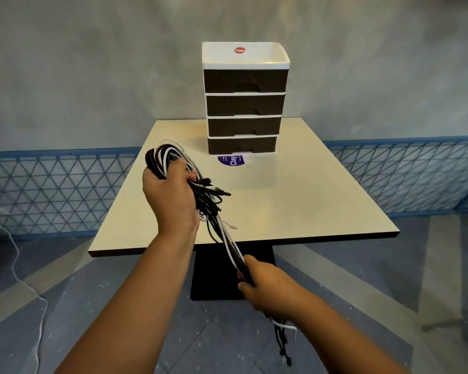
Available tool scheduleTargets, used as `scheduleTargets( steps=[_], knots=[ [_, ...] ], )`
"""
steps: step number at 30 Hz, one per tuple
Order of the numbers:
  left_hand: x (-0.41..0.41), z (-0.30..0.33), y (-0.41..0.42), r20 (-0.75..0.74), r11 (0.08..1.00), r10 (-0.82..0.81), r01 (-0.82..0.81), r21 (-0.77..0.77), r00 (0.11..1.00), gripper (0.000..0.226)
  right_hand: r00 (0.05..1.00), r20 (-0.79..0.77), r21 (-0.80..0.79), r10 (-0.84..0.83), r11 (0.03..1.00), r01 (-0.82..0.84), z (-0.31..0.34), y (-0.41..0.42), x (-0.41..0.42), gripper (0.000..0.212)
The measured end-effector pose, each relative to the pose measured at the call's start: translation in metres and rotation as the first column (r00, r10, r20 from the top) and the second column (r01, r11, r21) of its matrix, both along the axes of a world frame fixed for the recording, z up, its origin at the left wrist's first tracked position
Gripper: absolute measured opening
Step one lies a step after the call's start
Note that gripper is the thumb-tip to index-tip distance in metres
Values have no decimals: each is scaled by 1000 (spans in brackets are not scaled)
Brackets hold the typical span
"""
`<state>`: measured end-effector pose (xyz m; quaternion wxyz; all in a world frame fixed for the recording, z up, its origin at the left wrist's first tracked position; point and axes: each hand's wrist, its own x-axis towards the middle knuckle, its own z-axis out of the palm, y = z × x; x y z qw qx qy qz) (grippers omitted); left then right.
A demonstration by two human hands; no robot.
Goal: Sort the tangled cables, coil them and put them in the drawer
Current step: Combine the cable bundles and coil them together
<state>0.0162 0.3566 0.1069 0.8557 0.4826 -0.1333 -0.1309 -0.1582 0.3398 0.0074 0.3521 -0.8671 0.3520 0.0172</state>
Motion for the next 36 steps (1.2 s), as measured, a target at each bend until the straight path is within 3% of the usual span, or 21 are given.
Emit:
scheduleTargets(
  steps=[2, 5, 8, 10, 12, 14, 16, 18, 20, 21, 23, 25, 27, 29, 32, 36],
  knots=[
    [-7, -7, 0, 128, 992, 46, -60, 107, 991, 14, 977, -188, -263, 96, 954, -145, 20, 8, 4, 18],
    [-17, -15, 2, 358, 967, 17, -106, 231, 934, 18, 927, -338, -441, 165, 842, -311, 58, 19, 6, 22],
    [-24, -18, 6, 516, 932, -168, -35, 360, 840, 16, 886, -392, -511, 246, 743, -432, 97, 25, 2, 17],
    [-29, -16, 7, 548, 855, -362, 36, 517, 754, 14, 864, -401, -546, 304, 678, -492, 116, 23, 2, 16],
    [-31, -13, 8, 503, 728, -554, 93, 680, 663, 16, 864, -358, -566, 354, 654, -502, 131, 16, 4, 5],
    [-31, -10, 10, 365, 584, -722, 234, 778, 587, 33, 865, -323, -521, 384, 691, -501, 145, 9, 3, 19],
    [-32, -7, 18, 221, 467, -834, 435, 770, 505, 38, 873, -263, -448, 410, 750, -487, 158, 3, -1, 26],
    [-33, -6, 27, 58, 354, -896, 630, 691, 440, 17, 903, -130, -415, 410, 804, -425, 165, -1, -7, 24],
    [-34, -5, 36, -150, 222, -931, 844, 488, 332, 36, 929, -7, -372, 371, 861, -347, 168, -6, -12, 33],
    [-34, -6, 39, -217, 142, -949, 923, 357, 229, 49, 938, 24, -364, 346, 877, -314, 167, -9, -13, 38],
    [-34, -10, 41, -170, 24, -983, 966, 256, 70, 59, 948, 50, -358, 313, 892, -276, 168, -16, -15, 43],
    [-33, -12, 40, -45, -16, -999, 936, 351, -1, 47, 955, 56, -349, 291, 902, -254, 169, -21, -18, 43],
    [-33, -8, 39, 24, 23, -1000, 867, 498, 13, 31, 957, 55, -355, 286, 901, -249, 168, -25, -20, 40],
    [-33, -8, 38, 44, 50, -999, 832, 553, 31, 28, 954, 48, -366, 296, 894, -259, 165, -27, -21, 39],
    [-30, -10, 36, 32, 81, -997, 838, 539, 76, 25, 955, 103, -314, 278, 920, -234, 157, -36, -28, 33],
    [-25, -17, 37, -48, 108, -987, 863, 494, 151, 41, 953, 206, -313, 221, 938, -149, 142, -51, -42, 32]
  ],
)
